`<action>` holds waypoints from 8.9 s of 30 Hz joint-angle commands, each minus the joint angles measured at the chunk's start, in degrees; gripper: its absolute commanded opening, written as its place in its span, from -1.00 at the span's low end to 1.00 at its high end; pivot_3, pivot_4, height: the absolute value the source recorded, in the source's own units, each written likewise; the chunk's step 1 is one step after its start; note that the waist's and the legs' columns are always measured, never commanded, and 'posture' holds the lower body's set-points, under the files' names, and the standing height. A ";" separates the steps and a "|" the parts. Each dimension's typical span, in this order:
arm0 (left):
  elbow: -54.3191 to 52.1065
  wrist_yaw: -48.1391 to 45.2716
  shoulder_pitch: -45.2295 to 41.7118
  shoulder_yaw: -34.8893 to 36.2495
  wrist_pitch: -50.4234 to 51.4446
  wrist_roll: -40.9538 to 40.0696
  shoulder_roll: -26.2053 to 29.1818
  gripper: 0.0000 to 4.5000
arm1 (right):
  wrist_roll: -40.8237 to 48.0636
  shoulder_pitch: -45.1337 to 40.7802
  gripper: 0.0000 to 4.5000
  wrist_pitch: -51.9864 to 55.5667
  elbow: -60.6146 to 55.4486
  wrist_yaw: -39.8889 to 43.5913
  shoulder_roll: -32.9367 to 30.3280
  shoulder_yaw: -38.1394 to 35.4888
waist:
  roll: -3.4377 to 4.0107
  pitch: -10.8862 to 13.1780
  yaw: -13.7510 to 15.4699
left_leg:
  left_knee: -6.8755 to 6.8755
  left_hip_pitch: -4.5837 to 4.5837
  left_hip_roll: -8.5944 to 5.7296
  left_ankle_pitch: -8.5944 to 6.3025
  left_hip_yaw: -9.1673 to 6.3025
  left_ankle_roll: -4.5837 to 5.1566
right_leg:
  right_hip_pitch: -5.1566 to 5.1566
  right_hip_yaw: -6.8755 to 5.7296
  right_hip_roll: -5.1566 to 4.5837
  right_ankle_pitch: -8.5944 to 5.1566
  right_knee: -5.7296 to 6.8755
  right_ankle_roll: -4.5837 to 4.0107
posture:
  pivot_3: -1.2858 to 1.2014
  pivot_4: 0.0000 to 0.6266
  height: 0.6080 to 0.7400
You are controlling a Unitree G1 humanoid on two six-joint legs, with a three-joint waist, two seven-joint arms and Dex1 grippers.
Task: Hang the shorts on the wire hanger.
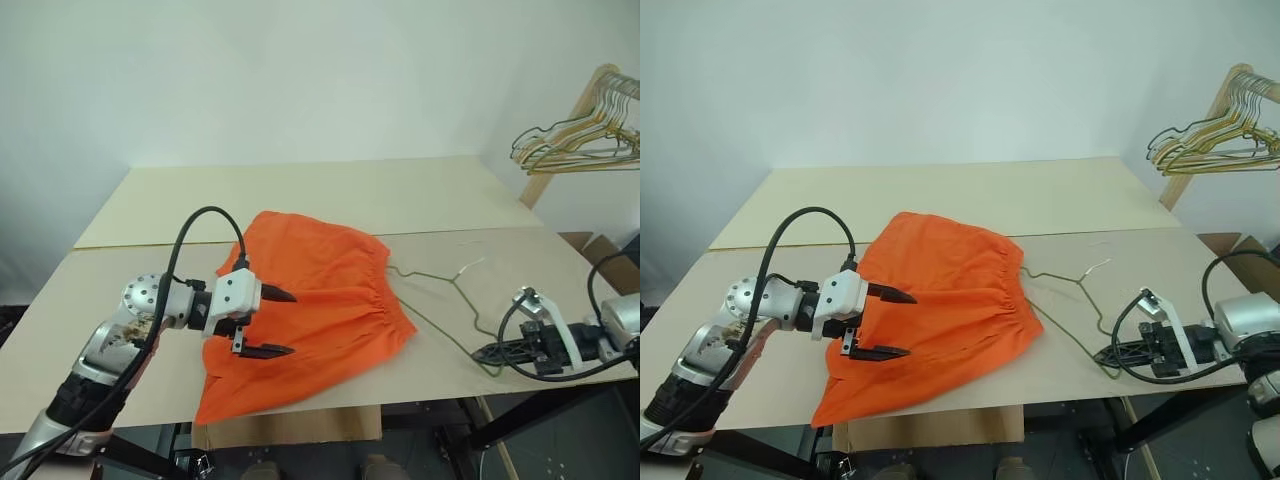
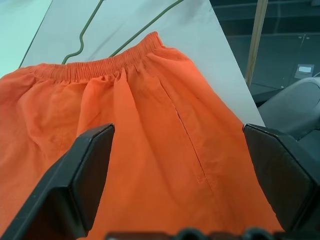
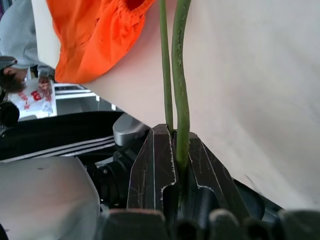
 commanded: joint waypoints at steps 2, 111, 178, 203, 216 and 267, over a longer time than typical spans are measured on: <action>-1.29 0.32 -0.29 0.42 -0.59 0.13 0.41 0.97 | 0.88 -3.50 -1.00 -2.57 2.19 3.42 0.60 0.32 | 0.00 0.00 0.01 | 0.00 0.01 0.00 0.00 0.00 0.00 | 0.00 0.00 0.00 0.00 0.00 0.00 | 0.06 -1.00 1.00; 87.43 -4.54 -56.85 -5.00 -34.10 30.46 -20.04 0.31 | -35.32 -5.32 -1.00 -56.10 -6.30 -15.43 26.14 -15.23 | 0.11 -0.04 -2.10 | 0.16 -0.26 -0.08 -0.01 -0.22 0.02 | -0.13 -0.09 0.03 0.06 0.16 0.01 | 0.00 -1.00 1.00; 87.48 -5.65 -59.87 -2.82 -36.90 35.19 -15.96 -1.00 | -12.99 13.47 0.90 -28.88 -25.24 -29.34 30.49 -31.28 | 0.06 0.00 -1.86 | 0.30 -0.26 -0.09 -0.02 -0.27 0.04 | -0.28 -0.04 0.07 0.00 0.63 0.00 | 0.01 -1.00 1.00; 87.33 -5.66 -59.38 -1.73 -37.23 34.34 -15.65 -1.00 | -13.19 7.34 -0.95 -31.21 -14.12 -39.40 42.89 -30.05 | 0.06 0.00 -1.95 | 0.35 -0.38 -0.10 -0.02 -0.32 0.05 | -0.33 -0.07 0.06 -0.01 0.61 0.03 | 0.02 -1.00 1.00; 85.33 -19.35 -60.45 -1.07 -39.27 27.36 -10.84 -1.00 | -12.64 3.92 -0.98 -32.61 -9.66 -38.17 35.02 -34.42 | 0.05 0.00 -2.04 | 0.35 -0.38 -0.09 -0.02 -0.31 0.05 | -0.34 -0.08 0.06 -0.01 0.62 0.03 | 0.02 -1.00 1.00; 81.80 -2.89 -54.53 -2.22 -41.50 30.67 -10.51 -1.00 | -27.36 -6.85 -0.98 -48.53 -32.41 -27.85 19.62 -19.83 | 0.05 0.01 -0.44 | 0.81 -1.17 -0.08 -0.06 -0.26 0.11 | -1.10 -0.10 0.04 0.00 0.85 0.02 | 0.02 -1.00 1.00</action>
